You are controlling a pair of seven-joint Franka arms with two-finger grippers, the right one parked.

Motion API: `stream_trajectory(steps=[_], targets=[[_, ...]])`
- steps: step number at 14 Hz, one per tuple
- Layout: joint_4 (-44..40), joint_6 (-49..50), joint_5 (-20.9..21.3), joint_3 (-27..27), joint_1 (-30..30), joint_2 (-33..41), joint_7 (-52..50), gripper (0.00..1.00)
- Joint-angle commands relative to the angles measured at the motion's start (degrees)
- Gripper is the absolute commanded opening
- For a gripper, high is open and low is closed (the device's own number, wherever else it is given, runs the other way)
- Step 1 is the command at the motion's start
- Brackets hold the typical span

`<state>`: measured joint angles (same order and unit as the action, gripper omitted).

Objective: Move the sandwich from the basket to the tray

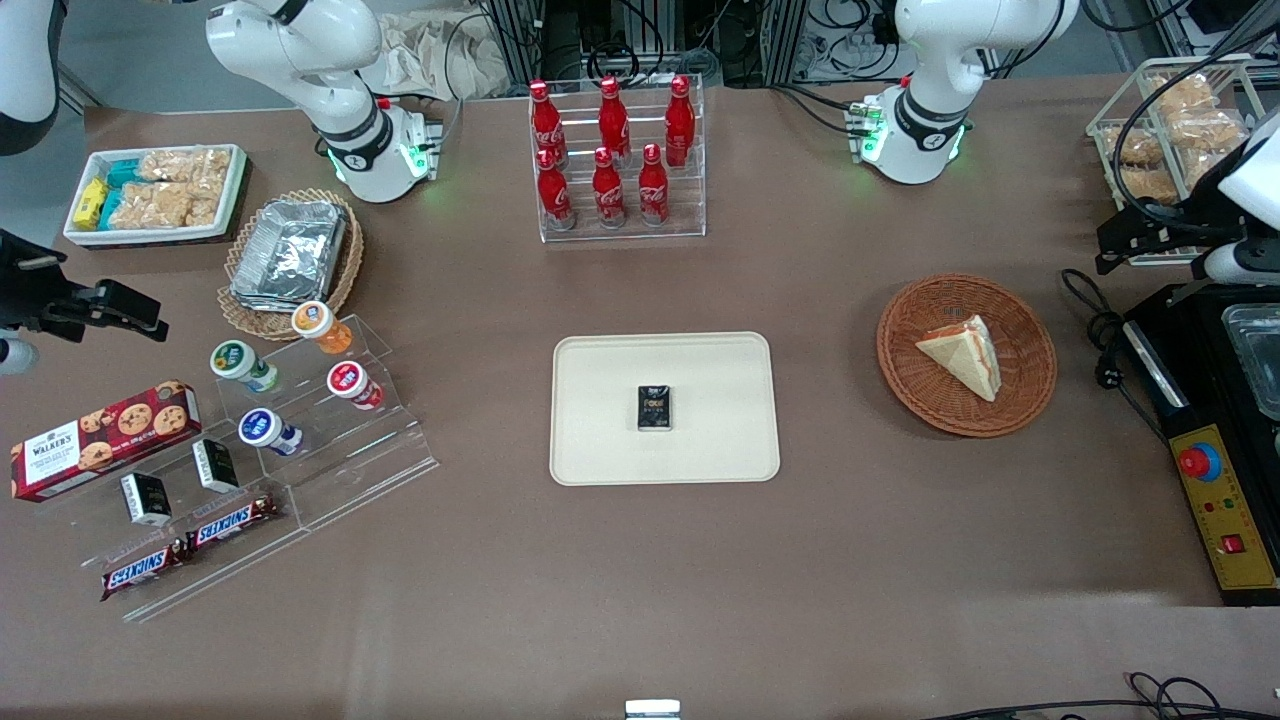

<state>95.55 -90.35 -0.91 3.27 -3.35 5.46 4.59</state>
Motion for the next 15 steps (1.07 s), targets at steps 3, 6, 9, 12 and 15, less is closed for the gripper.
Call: stream_trajectory(steps=[3,6,9,12,15], targets=[[-1.86,1.23,1.09,-0.54,0.63,-0.98,-0.81,1.0],[-1.68,1.23,1.09,-0.81,0.54,-1.42,-8.34,1.0],[-0.54,1.06,0.74,-0.98,0.45,-1.95,-17.22,1.0],[3.22,-0.08,0.65,-0.9,0.45,-1.51,-25.66,1.0],[11.82,-7.88,1.0,-1.07,0.28,1.21,-31.99,1.0]])
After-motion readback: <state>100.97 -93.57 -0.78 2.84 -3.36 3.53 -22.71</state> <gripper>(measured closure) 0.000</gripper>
